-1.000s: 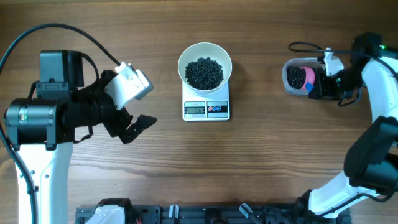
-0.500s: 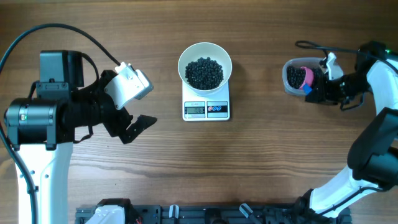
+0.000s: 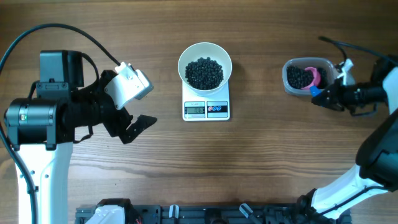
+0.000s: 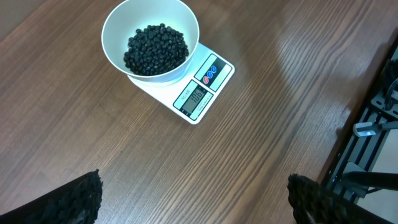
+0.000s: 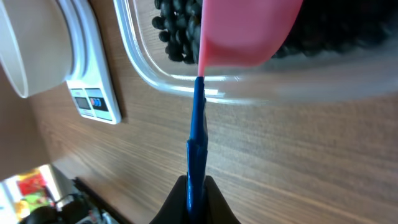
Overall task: Scoop item into bowl and weigh 150g on scale
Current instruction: 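Dip the pink scoop into the black beans with the right gripper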
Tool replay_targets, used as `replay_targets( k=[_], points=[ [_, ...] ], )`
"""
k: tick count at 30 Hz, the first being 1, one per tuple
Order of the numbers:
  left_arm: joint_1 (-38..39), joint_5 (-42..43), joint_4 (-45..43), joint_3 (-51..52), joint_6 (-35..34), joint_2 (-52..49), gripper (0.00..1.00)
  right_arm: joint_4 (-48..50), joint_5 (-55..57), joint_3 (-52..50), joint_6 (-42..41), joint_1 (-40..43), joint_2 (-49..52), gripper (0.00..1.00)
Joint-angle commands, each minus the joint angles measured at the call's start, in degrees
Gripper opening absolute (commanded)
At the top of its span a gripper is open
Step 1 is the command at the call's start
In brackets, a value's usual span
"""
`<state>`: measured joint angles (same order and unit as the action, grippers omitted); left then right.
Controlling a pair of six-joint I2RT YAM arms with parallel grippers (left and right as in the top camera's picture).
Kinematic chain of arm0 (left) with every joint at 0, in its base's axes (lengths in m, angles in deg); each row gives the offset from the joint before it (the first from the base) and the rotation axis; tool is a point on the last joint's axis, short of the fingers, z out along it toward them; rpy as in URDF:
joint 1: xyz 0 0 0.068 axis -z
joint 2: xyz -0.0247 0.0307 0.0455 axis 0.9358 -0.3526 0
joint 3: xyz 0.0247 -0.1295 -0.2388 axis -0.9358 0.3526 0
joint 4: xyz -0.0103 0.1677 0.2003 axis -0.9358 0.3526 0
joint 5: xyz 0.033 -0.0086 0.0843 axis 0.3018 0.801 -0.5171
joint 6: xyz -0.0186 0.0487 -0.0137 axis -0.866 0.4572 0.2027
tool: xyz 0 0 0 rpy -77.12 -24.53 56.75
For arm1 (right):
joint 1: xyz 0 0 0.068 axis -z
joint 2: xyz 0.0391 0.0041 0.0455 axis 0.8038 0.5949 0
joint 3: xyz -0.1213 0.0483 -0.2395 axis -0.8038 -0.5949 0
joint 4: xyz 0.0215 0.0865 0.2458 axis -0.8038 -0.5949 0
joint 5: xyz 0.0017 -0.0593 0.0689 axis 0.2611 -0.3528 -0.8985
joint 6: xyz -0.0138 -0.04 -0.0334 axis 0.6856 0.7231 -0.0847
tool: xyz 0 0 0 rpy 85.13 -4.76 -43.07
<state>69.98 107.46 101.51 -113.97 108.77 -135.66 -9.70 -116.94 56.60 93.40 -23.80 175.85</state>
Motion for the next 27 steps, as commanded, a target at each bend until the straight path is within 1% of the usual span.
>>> replay_targets(
  k=[1,14,17,27],
  points=[
    [-0.4,0.0,0.0,-0.8,0.9,0.2,1.0,-1.6,-4.9,-0.4,3.5,2.2,0.8,0.04],
    [-0.4,0.0,0.0,-0.8,0.9,0.2,1.0,-5.0,-9.8,-0.4,9.3,7.6,0.8,0.04],
    [-0.4,0.0,0.0,-0.8,0.9,0.2,1.0,-6.9,-13.2,-0.4,12.0,8.7,0.8,0.04],
    [-0.4,0.0,0.0,-0.8,0.9,0.2,1.0,-9.8,-20.2,-0.4,12.0,9.4,0.8,0.05]
  ],
)
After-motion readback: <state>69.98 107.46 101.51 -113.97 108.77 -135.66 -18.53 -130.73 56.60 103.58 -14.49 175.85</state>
